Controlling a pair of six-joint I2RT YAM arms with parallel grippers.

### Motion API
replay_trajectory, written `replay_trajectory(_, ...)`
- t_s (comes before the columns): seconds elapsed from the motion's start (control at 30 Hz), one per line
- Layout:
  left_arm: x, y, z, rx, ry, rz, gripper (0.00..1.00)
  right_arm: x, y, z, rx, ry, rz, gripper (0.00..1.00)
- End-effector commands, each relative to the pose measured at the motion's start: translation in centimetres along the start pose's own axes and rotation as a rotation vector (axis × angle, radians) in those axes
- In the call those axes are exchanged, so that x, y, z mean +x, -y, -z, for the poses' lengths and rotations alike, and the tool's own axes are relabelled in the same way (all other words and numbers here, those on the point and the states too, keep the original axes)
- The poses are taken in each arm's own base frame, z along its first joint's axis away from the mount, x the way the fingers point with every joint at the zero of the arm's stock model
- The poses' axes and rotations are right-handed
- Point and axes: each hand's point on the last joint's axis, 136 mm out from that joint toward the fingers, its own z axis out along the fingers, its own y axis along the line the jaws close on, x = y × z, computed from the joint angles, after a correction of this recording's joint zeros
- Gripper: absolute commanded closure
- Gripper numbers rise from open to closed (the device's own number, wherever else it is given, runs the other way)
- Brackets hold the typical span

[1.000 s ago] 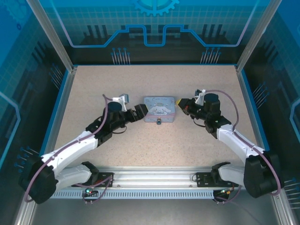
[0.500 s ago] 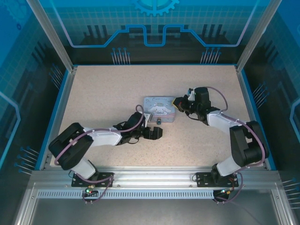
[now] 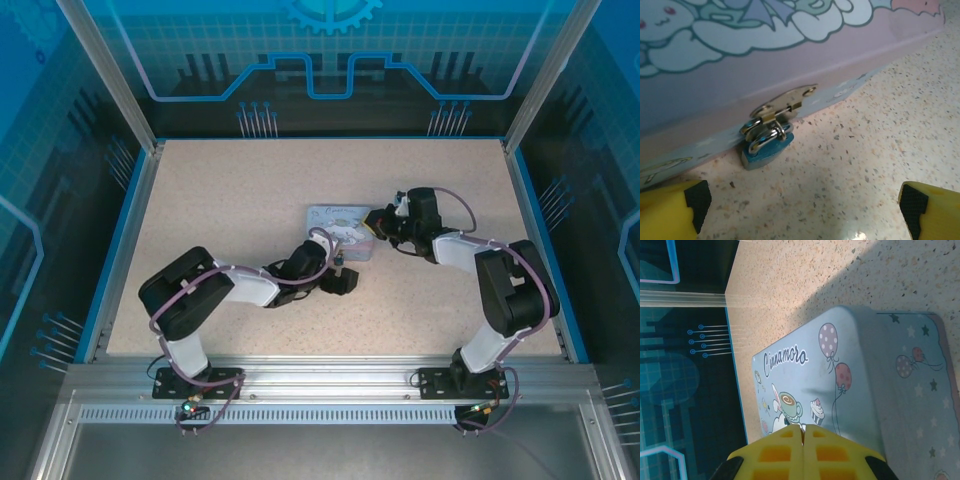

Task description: Unlock a padlock with a key

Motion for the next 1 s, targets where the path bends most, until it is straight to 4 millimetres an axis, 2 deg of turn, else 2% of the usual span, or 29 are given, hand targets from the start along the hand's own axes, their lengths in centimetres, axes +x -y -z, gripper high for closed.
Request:
replay_trajectory(0.0, -1.0, -1.5, -0.8, -0.085, 0.066, -0.058, 0.02, -0.5, -1.7, -0.4, -0.034, 0.013, 0.024, 1.0)
replay_trajectory(0.1, -1.1, -1.3, -1.6, -0.076, 0.064, -0.066, 0.02, -0.4, -1.7, -0.5, -0.029, 0.013, 0.028, 1.0)
replay_trajectory(0.3, -2.3, 1.5, -3.1, 0.043, 0.07, -0.054, 0.01, -0.3, -1.2, -0.5, -0.008, 0.009, 0.028, 1.0)
replay_trajectory(0.43, -4.0, 4.1, -2.4, 0.18, 0.088, -0.003, 0.01, -0.3, -0.9, -0.5, 0.01, 0.01, 0.029, 1.0)
replay_trajectory(0.5, -4.7, 4.7, -1.8, 0.236, 0.104, 0.05, 0.01, -0.4, -0.9, -0.6, 0.014, 0.01, 0.029, 1.0)
replay_trajectory(0.7, -6.1, 2.7, -1.4, 0.276, 0.16, 0.225, 0.01, -0.3, -0.4, -0.9, 0.02, 0.001, 0.026, 1.0)
replay_trajectory(0.97, -5.4, 1.9, -2.4, 0.252, 0.132, 0.261, 0.01, -0.2, -0.4, -1.0, 0.015, -0.005, 0.024, 1.0)
